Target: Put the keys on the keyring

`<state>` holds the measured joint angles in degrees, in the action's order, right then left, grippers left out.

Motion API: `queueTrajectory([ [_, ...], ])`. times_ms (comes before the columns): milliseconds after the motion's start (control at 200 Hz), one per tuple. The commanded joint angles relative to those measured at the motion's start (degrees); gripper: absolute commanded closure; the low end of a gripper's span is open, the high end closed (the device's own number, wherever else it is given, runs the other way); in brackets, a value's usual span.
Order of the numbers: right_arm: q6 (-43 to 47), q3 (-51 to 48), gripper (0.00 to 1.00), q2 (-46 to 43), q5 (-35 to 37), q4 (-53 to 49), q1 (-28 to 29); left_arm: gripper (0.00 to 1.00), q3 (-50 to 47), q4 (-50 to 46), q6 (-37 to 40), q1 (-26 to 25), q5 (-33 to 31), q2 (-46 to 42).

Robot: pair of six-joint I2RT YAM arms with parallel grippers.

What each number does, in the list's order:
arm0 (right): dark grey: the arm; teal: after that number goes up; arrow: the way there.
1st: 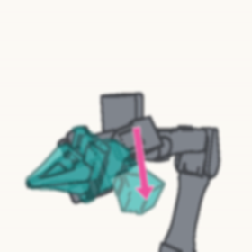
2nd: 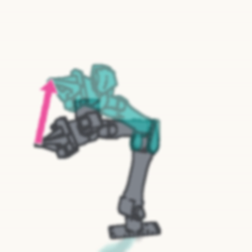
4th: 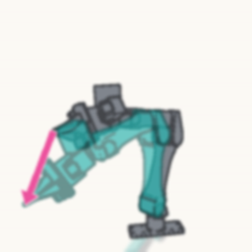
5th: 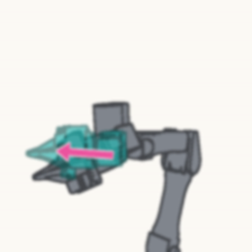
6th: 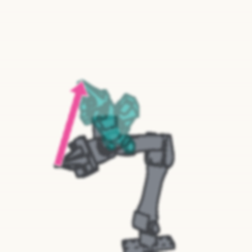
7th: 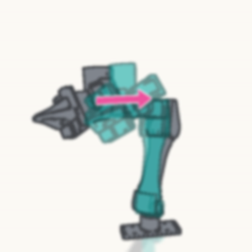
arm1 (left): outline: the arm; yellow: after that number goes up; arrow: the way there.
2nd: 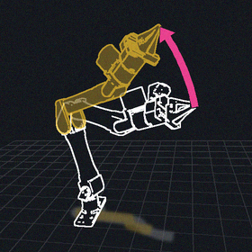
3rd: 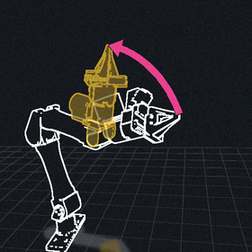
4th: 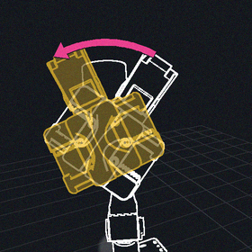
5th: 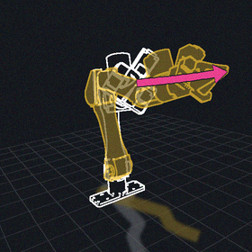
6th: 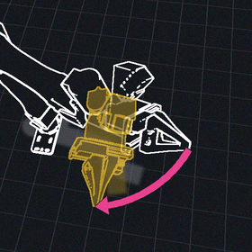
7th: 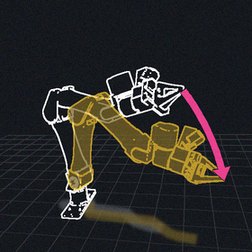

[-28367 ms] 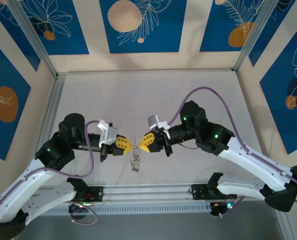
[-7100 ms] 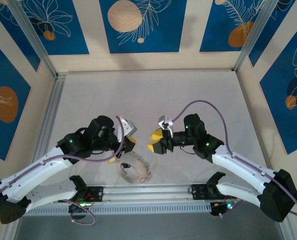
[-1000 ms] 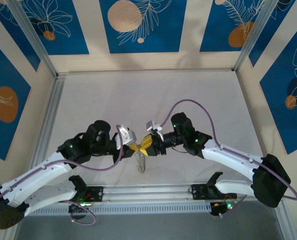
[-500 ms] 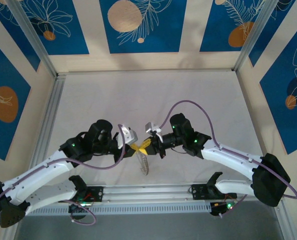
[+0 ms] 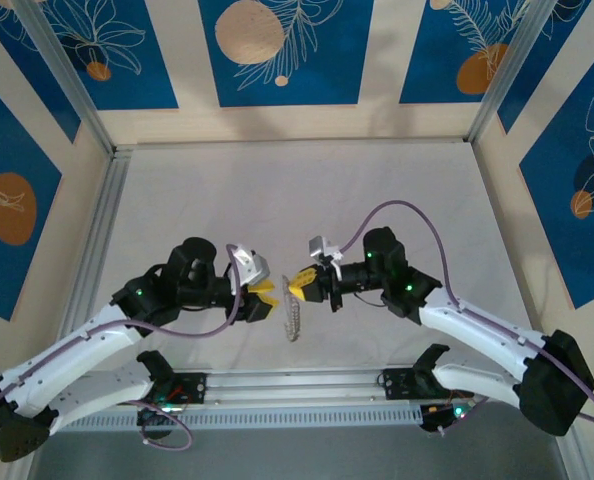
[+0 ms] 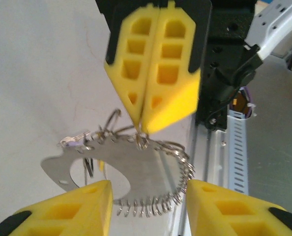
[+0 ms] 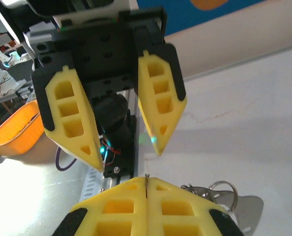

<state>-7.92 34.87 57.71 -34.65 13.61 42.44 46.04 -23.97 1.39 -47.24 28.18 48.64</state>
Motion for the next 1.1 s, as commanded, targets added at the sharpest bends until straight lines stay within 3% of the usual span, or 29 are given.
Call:
queueTrajectory([
  [0,-0.3,0.4,1.0,-3.4,-2.8,3.4,0.0,0.58,2.6,2.2,-1.4,0.4,4.7,-1.0],
  [305,1.8,4.4,1.0,-5.2,-3.8,3.5,1.4,0.56,6.7,10.1,-2.3,0.5,7.5,-0.5],
  [635,1.4,4.7,1.0,-5.6,-2.9,6.3,2.3,0.61,9.3,8.6,-2.0,0.5,8.5,4.5],
  [1095,0.5,2.7,1.0,-6.6,-1.5,9.2,1.1,0.63,6.9,7.3,-3.0,0.5,8.2,3.7],
])
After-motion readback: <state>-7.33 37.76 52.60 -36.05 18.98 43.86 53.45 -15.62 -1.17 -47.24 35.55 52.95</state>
